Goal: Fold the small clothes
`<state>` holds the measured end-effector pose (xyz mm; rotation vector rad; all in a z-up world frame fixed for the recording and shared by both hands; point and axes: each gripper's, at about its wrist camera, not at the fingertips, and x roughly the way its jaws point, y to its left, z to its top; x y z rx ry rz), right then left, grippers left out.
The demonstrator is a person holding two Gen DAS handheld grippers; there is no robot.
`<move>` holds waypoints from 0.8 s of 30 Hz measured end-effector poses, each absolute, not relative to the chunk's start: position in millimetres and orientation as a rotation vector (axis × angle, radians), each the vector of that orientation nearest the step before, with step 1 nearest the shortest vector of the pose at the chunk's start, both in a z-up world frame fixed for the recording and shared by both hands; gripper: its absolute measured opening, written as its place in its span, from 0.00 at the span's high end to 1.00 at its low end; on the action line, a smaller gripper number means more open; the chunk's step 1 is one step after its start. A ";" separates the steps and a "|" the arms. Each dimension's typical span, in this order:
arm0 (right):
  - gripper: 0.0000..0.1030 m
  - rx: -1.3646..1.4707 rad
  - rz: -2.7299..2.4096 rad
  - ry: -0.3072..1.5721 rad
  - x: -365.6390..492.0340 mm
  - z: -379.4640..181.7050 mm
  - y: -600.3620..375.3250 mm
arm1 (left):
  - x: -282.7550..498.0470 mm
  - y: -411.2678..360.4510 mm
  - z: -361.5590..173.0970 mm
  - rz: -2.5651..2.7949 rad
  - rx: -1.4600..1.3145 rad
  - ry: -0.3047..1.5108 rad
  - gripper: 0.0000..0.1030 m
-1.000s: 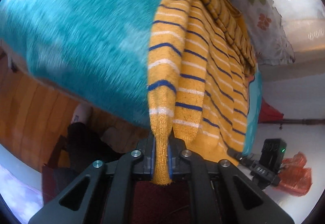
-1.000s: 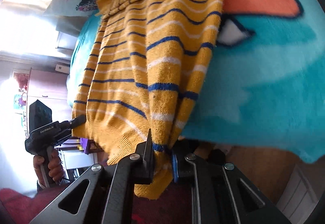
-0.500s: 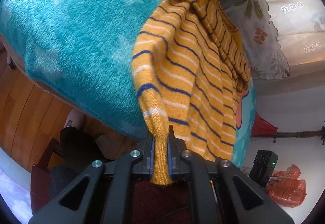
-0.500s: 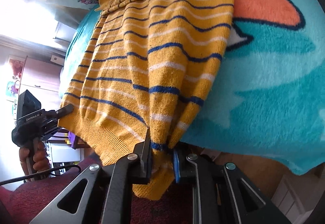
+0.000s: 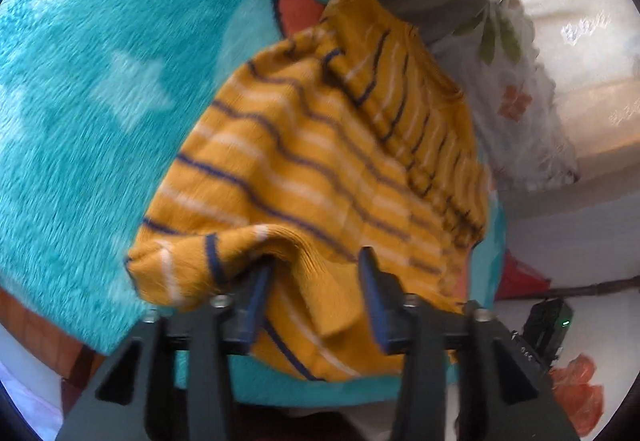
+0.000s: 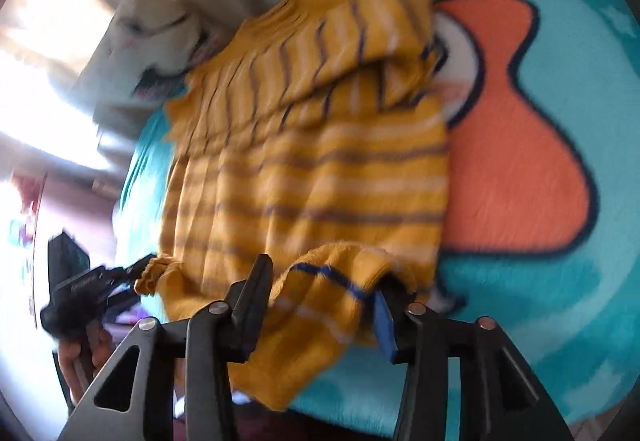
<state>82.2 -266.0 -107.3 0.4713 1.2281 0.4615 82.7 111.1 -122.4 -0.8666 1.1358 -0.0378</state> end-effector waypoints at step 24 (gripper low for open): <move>0.32 -0.355 0.505 1.012 20.0 -73.9 -205.4 | 75.2 71.3 -99.5 -0.211 -0.222 1.099 0.32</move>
